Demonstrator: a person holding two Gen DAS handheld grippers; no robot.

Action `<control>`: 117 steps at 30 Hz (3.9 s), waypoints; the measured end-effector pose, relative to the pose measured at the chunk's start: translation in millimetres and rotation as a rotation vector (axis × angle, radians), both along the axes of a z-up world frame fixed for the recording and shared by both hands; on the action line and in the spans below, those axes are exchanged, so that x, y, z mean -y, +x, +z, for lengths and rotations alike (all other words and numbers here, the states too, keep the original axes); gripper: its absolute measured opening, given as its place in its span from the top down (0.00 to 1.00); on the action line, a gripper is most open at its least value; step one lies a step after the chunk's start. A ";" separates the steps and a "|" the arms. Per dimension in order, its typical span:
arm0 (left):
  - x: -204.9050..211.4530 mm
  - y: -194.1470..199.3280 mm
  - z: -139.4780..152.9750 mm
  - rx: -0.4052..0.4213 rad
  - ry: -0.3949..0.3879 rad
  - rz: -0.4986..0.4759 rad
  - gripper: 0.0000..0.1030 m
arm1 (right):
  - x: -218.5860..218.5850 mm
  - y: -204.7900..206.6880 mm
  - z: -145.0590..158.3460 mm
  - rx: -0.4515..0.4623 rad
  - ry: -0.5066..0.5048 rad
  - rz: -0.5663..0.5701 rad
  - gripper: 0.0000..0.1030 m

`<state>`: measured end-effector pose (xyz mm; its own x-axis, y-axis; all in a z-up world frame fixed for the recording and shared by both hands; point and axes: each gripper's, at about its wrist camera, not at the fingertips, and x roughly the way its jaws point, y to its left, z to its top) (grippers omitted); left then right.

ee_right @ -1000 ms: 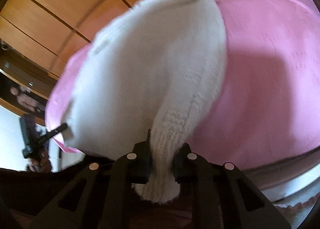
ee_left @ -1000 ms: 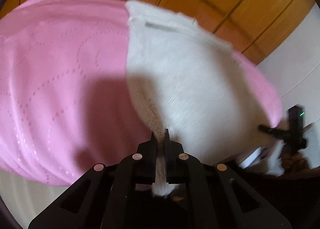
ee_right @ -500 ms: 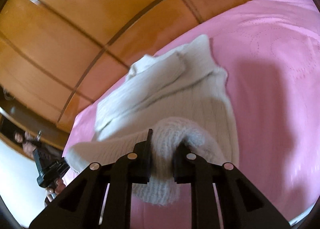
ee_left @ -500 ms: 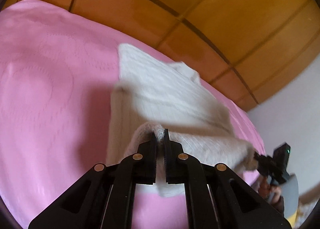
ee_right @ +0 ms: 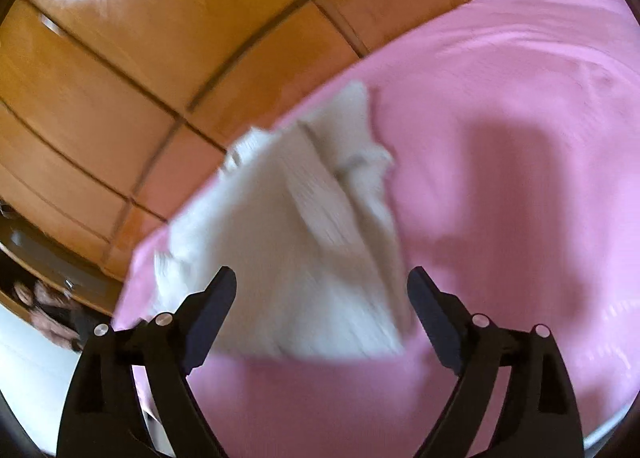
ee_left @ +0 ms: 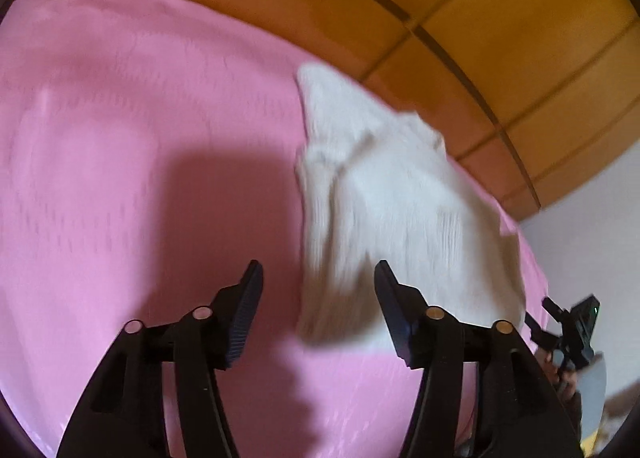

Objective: Fold small clothes

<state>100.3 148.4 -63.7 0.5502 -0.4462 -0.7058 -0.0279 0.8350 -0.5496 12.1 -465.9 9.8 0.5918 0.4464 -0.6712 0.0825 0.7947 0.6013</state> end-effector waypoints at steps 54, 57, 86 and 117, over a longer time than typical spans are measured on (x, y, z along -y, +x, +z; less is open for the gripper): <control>60.4 -63.2 31.1 0.129 0.334 -0.192 0.93 | -76.3 -34.1 13.2 0.017 -0.542 0.193 0.93; 52.4 -78.4 41.6 0.179 0.286 -0.185 0.95 | -71.6 -53.2 35.1 0.060 -0.519 0.198 0.93; 38.9 92.7 47.8 0.066 0.355 0.010 0.94 | -51.1 129.7 15.8 0.004 -0.470 0.021 0.85; 110.5 97.5 61.0 0.239 0.299 -0.126 0.97 | -171.6 116.0 48.7 0.180 -0.459 0.291 0.97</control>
